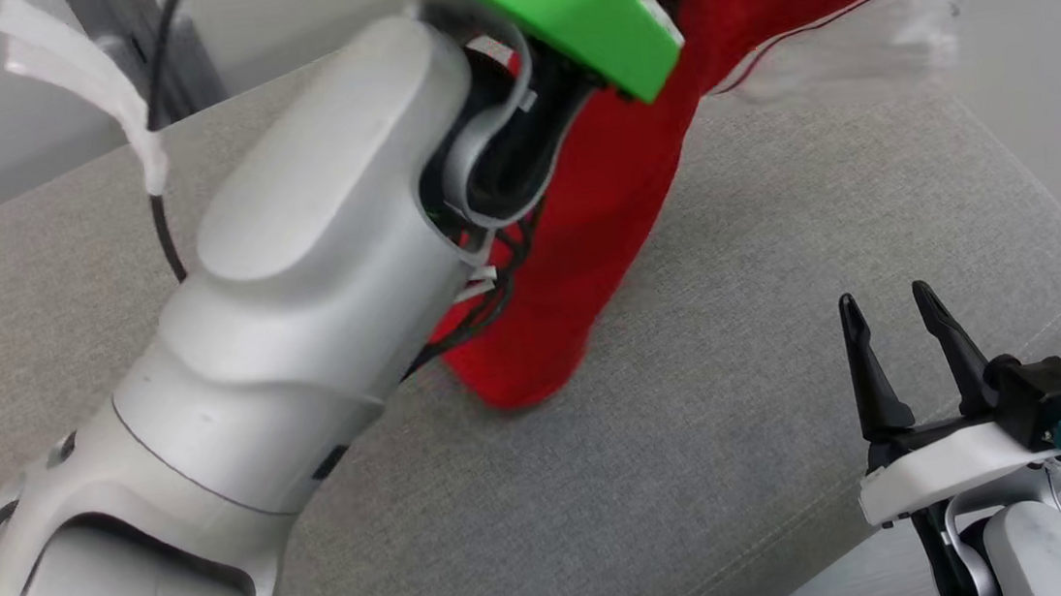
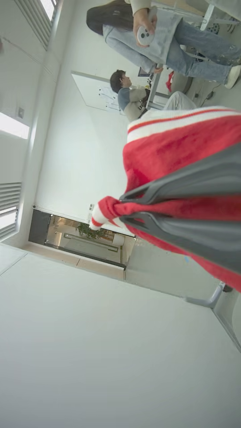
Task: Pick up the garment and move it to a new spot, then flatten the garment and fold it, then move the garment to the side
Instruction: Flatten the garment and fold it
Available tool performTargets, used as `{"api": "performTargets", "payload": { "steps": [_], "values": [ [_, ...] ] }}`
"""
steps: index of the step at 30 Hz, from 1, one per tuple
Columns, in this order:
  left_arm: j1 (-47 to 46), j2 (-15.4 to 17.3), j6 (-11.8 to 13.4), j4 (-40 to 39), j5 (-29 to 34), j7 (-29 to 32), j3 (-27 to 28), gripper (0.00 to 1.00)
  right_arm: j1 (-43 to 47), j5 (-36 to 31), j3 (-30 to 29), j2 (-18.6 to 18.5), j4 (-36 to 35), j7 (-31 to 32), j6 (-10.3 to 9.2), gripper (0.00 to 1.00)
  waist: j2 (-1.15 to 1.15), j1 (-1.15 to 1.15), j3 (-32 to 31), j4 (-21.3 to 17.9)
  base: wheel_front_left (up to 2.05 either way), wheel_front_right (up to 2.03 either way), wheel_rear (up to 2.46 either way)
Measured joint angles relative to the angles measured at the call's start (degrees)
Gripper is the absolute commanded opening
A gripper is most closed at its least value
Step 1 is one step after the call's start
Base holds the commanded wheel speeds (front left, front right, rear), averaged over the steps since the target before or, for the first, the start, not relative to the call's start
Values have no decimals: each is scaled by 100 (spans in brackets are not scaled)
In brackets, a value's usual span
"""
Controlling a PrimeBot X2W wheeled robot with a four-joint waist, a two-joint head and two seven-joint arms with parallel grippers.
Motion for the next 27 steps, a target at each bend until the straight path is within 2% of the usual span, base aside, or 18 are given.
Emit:
{"api": "performTargets", "payload": {
  "steps": [4,8,10,18,24,25,26,27],
  "values": [
    [298,8,34,305,-503,-215,626,0,40,41,-80,-1,-23,0,0,100,0,0,6,54,0,0,0],
    [1474,145,-33,590,-653,-267,955,0,105,29,-115,4,-36,0,0,100,0,0,-4,250,0,0,0],
    [2190,180,-64,676,-632,-281,1310,0,138,-12,-153,3,-42,0,0,100,0,0,-14,376,0,0,0],
    [4529,109,-291,624,426,-297,2877,0,242,-293,-293,5,-81,0,0,100,0,0,-63,899,0,0,0],
    [5490,23,-401,515,1025,-297,3460,0,383,-424,-293,5,-80,0,0,100,0,0,-162,1288,0,0,0],
    [5622,23,-409,506,1110,-298,3526,25,402,-447,-287,5,-78,0,0,100,0,0,-189,1348,0,0,0],
    [5743,23,-410,510,1188,-298,3552,72,408,-454,-270,5,-78,0,0,100,0,0,-219,1401,0,0,0],
    [5856,23,-411,511,1265,-297,3567,100,412,-465,-248,8,-77,0,0,100,0,0,-252,1449,0,0,0]
  ]
}}
